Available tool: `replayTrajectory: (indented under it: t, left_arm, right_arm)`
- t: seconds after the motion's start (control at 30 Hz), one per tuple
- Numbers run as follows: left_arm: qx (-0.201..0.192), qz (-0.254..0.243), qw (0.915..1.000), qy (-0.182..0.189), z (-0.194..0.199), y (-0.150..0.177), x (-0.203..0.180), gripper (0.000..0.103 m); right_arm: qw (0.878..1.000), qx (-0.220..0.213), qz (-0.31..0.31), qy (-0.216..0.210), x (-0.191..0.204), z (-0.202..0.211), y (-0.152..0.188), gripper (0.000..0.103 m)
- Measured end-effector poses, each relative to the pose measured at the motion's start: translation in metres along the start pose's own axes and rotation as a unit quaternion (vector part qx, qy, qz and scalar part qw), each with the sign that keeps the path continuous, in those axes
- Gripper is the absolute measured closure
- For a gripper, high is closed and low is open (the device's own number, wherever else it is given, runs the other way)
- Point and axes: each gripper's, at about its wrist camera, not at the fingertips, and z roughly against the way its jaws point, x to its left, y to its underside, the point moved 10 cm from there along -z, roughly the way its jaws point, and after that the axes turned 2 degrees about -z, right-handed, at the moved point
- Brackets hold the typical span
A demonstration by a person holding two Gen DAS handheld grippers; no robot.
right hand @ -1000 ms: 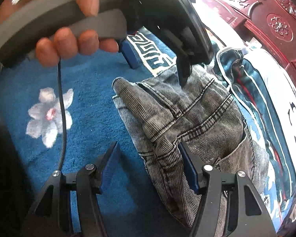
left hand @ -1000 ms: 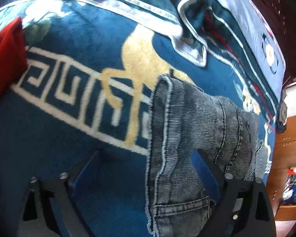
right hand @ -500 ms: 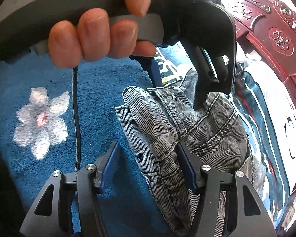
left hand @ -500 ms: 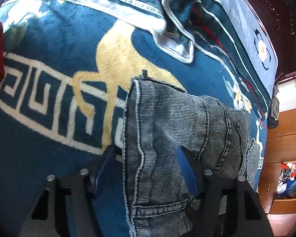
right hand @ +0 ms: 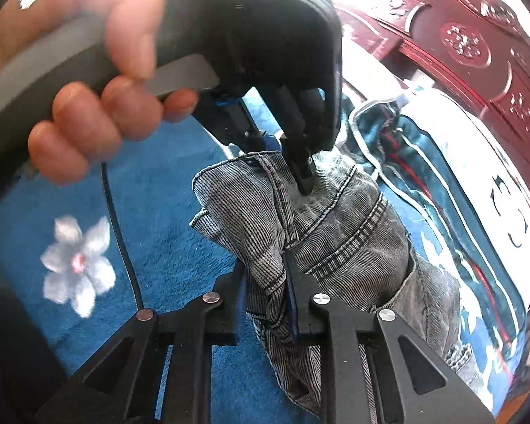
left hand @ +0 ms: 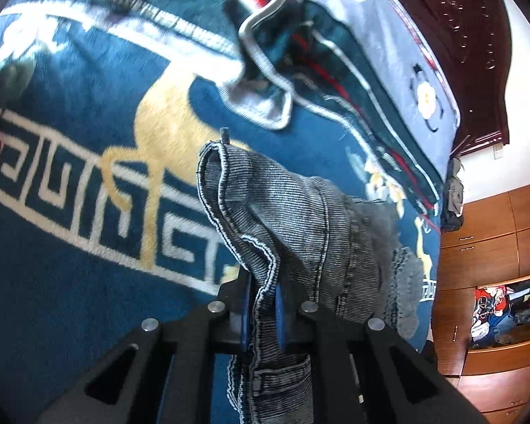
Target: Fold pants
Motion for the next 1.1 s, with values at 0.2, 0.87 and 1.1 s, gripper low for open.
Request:
replayTrajectory:
  t: [0.2, 0.87, 1.1]
  left_arm:
    - [-0.020, -0.019, 0.9996, 0.011, 0.015, -0.008, -0.033, 0.091]
    - [-0.024, -0.126, 0.9912, 0.029, 0.020, 0.006, -0.191, 0.091]
    - [0.006, -0.179, 0.9833, 0.034, -0.020, 0.030, -0.271, 0.091]
  right_arm:
    - [0.999, -0.014, -0.048, -0.009, -0.025, 0.017, -0.008, 0.087]
    - [0.977, -0.041, -0.207, -0.016, -0.118, 0.082, 0.027, 0.087]
    - [0.959, -0.046, -0.278, -0.009, -0.156, 0.112, 0.069, 0.087]
